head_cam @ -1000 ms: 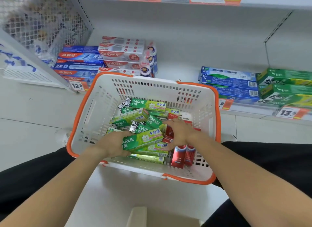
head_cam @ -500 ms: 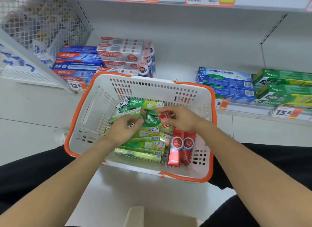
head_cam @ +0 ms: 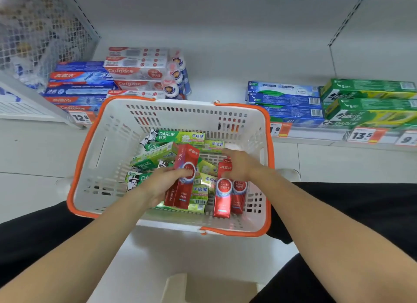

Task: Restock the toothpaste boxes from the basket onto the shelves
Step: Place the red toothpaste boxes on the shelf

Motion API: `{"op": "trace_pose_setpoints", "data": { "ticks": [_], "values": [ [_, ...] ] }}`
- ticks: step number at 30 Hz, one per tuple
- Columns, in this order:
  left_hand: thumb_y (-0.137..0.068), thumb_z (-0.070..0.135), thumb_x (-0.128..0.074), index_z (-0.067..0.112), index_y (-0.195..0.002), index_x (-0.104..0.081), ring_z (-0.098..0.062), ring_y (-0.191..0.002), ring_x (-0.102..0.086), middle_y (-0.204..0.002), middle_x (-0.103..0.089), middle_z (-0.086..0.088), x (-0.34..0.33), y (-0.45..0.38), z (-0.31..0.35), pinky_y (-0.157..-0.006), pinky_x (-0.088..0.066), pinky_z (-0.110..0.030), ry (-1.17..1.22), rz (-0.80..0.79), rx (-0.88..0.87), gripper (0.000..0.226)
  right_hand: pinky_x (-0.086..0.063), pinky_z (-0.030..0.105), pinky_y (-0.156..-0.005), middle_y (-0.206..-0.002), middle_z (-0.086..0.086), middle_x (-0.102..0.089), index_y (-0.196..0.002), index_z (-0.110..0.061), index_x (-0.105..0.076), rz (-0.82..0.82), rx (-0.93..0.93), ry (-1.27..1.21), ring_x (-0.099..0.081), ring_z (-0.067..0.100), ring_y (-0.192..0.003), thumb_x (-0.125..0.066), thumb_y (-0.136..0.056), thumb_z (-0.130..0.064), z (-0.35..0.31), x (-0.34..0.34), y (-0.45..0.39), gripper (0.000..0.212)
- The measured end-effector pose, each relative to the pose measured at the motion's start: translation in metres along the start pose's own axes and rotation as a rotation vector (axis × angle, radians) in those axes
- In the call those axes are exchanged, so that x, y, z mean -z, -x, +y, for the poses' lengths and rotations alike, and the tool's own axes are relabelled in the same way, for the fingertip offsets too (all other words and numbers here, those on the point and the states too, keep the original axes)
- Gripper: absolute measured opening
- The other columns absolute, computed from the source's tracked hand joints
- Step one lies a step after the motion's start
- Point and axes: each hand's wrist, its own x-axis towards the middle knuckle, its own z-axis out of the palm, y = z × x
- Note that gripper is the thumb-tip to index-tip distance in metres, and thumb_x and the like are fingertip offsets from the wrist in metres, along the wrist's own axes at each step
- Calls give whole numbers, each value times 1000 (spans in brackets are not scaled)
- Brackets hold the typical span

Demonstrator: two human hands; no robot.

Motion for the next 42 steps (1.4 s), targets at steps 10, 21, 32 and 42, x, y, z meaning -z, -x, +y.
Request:
{"op": "trace_pose_setpoints", "data": {
  "ticks": [10,21,32,42],
  "values": [
    [-77,27,-77,11,-120,-66,-36,-109,-68,-110,-74,-15,-6,25,1,-101,-51,-51,184,-92,-18,47,-51,37,-100,-130,10,-64,-129,-8,-63,12,37,24,-62,29,-118,-97,-56,-20,-24,0,-3,82],
    [-47,23,-96,11,-124,-60,-36,-100,-72,-110,-74,-16,47,85,72,-84,-58,-43,211,26,-365,86,-50,33,-104,-121,-8,-71,-125,-20,-70,-6,329,-239,-65,5,-111,-92,-67,-29,-94,123,46,63],
    [-66,9,-91,16,-124,-62,-27,-109,-70,-115,-74,-7,67,147,164,-95,-55,-44,-20,-36,-780,66,-59,23,-69,-94,13,-78,-104,-3,-72,141,438,-632,-73,16,-82,-82,-61,-25,-193,248,107,50],
    [-71,-6,-86,17,-130,-56,-29,-112,-69,-120,-72,-9,91,146,171,-98,-53,-50,-75,-148,-764,70,-59,33,-87,-97,8,-78,-111,-10,-72,74,456,-518,-75,23,-94,-83,-62,-28,-228,243,83,53]
  ]
}}
